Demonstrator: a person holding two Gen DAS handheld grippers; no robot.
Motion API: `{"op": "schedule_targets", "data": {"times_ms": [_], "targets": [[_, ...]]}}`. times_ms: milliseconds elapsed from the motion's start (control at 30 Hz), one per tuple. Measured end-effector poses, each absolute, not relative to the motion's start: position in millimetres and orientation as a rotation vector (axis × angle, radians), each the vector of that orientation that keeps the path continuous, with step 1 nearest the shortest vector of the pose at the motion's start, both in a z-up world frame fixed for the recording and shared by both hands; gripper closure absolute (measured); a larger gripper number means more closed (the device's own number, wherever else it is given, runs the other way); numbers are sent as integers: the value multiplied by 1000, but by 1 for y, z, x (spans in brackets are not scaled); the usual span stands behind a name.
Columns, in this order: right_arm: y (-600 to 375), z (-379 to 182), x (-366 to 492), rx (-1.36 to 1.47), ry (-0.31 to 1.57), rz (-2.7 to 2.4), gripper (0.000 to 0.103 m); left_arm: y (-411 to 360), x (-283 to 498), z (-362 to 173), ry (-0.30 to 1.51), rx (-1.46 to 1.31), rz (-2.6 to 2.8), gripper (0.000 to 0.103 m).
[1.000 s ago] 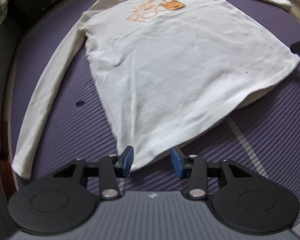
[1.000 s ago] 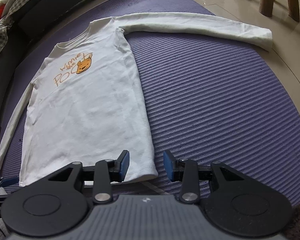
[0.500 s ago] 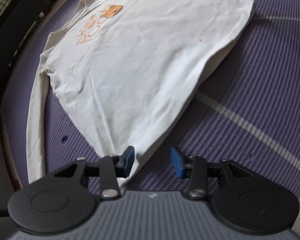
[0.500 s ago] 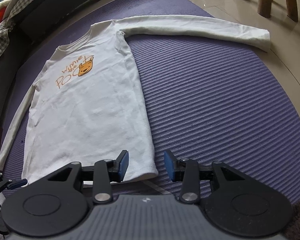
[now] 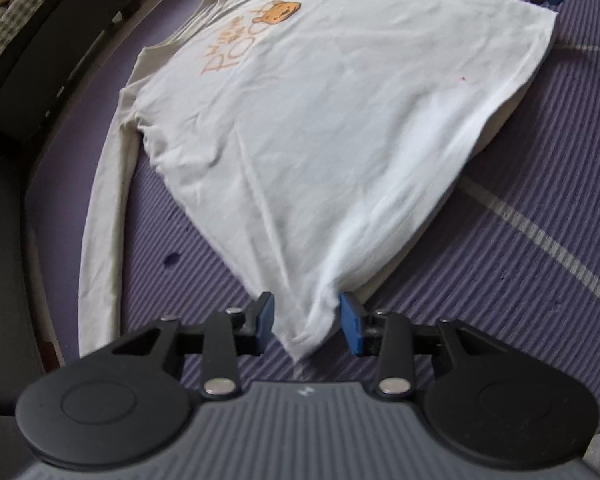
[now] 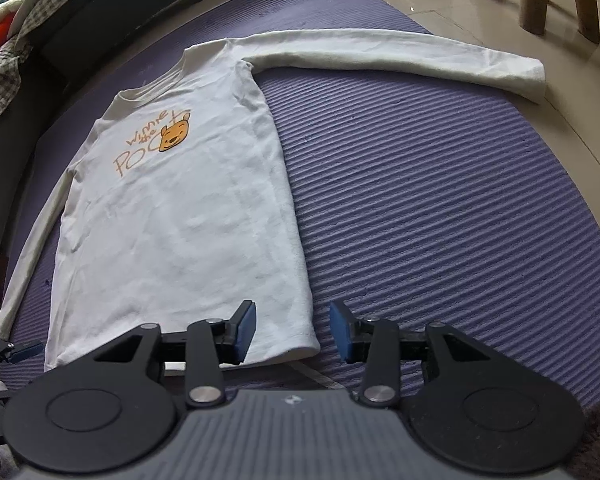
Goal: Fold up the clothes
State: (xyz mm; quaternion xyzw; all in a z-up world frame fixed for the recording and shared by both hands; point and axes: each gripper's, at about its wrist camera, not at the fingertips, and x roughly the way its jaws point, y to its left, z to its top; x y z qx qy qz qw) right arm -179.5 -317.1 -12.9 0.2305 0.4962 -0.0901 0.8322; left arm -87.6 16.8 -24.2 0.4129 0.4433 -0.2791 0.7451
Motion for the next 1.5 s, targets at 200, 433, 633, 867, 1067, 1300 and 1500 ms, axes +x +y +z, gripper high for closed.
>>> {"op": "schedule_targets", "data": {"times_ms": [200, 433, 633, 867, 1067, 1300, 1500], "targets": [[-316, -13, -181, 455, 1078, -203, 58, 29, -86, -31, 1003, 894, -561, 65], [-296, -16, -180, 287, 1147, -144, 58, 32, -82, -25, 963, 846, -495, 94], [-280, -30, -173, 172, 1243, -100, 58, 46, -67, -22, 1038, 713, -423, 94], [-287, -31, -171, 192, 1212, -126, 75, 46, -67, -24, 1081, 687, -420, 95], [-289, -27, -173, 229, 1155, -106, 78, 43, -70, -29, 1093, 713, -424, 96], [-283, -36, -164, 220, 1158, -111, 82, 44, -68, -33, 1106, 735, -430, 96], [-267, -20, -164, 29, 1111, -89, 100, 42, -66, -30, 1142, 710, -432, 102]]}}
